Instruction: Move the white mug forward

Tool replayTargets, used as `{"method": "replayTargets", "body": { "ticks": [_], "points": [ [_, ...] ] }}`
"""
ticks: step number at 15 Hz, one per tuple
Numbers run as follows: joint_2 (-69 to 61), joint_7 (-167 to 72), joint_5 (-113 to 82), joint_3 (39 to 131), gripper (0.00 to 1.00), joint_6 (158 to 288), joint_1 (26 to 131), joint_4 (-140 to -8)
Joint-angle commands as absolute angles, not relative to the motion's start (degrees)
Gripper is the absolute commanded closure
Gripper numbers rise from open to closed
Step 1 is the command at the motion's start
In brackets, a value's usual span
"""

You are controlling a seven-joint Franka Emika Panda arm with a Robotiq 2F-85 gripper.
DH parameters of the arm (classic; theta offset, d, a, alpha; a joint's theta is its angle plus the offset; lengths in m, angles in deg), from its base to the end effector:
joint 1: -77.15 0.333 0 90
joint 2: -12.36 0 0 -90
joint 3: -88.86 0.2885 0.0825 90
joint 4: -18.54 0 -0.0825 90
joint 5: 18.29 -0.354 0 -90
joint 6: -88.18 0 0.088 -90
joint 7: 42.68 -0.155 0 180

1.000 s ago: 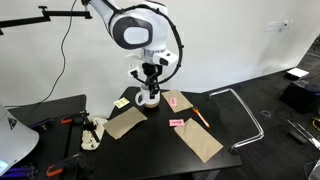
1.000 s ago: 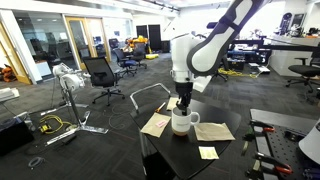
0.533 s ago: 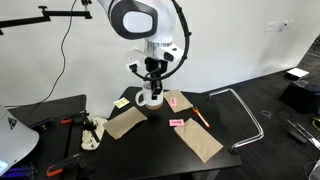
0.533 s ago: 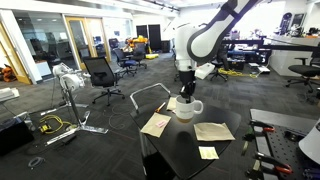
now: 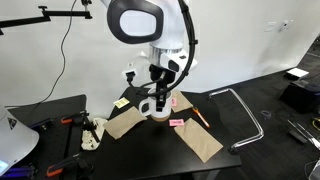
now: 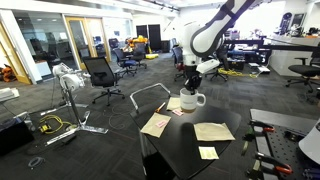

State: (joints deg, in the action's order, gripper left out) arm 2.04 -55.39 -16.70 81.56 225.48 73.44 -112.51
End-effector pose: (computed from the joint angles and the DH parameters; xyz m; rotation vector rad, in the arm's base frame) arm 0.4856 -0.0973 0.2169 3.0386 -0.6028 -0.1072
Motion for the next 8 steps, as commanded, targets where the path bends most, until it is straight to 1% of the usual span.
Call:
{"method": "replayTargets", "body": {
  "ticks": [1,8],
  "points": [
    [1.71,-59.80,-15.64,79.91,0.97,224.84,72.49,-111.09],
    [-0.94,-67.22,-12.02,76.49,0.97,224.84,72.28,-110.03]
  ]
}}
